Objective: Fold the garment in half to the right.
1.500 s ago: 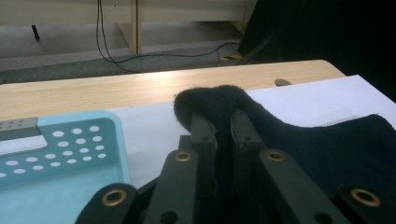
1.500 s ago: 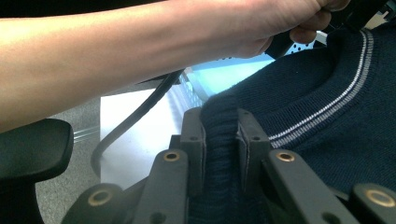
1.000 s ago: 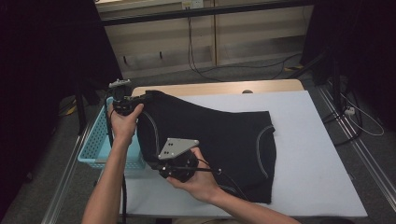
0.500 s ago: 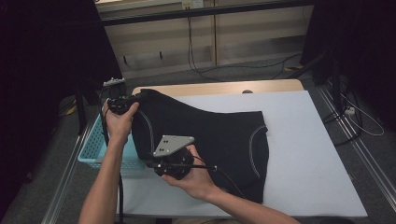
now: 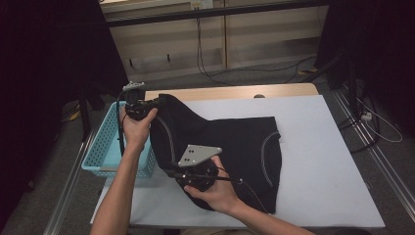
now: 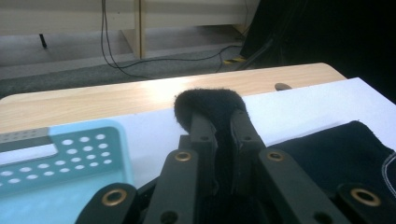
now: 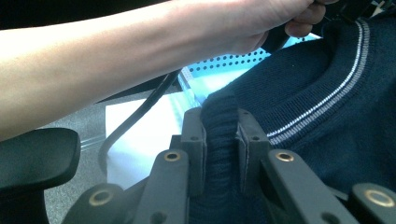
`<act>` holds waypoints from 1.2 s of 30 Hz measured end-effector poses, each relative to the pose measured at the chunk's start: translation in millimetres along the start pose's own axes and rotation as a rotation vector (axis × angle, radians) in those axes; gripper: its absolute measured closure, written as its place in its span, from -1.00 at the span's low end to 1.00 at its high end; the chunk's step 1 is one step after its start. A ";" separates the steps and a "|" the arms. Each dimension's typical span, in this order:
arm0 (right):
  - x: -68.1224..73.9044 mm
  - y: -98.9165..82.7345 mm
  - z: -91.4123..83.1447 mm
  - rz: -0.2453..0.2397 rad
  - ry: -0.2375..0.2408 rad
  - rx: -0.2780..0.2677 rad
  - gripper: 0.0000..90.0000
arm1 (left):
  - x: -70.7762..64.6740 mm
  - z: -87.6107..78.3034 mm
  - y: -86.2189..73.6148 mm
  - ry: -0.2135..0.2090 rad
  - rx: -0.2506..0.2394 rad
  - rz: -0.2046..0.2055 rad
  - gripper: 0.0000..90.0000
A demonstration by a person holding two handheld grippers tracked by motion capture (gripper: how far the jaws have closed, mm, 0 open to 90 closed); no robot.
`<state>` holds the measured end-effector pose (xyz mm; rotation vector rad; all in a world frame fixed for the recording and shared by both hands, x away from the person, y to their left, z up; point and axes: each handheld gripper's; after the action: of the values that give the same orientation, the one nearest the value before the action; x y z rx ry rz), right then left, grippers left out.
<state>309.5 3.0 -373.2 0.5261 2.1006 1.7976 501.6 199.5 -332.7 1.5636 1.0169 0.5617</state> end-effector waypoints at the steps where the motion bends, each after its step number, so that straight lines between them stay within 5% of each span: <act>1: -0.7 -1.0 -2.1 -0.001 -0.004 0.001 0.70 | -2.1 2.0 -0.4 -0.004 0.000 -0.003 0.84; 36: -33.1 -47.1 -78.6 0.027 -0.146 0.086 0.69 | -73.4 76.2 -34.3 -0.122 0.078 0.018 0.84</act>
<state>298.3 -87.5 -407.6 0.6892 2.0870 1.6362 514.6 96.5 -372.3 1.6568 0.9430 0.4371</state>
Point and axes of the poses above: each handheld gripper's, and its own axes: z roughly forward along the jaws, y roughly out of its top, x roughly to its left, and after that the axes turned 12 degrees about -x, right-handed
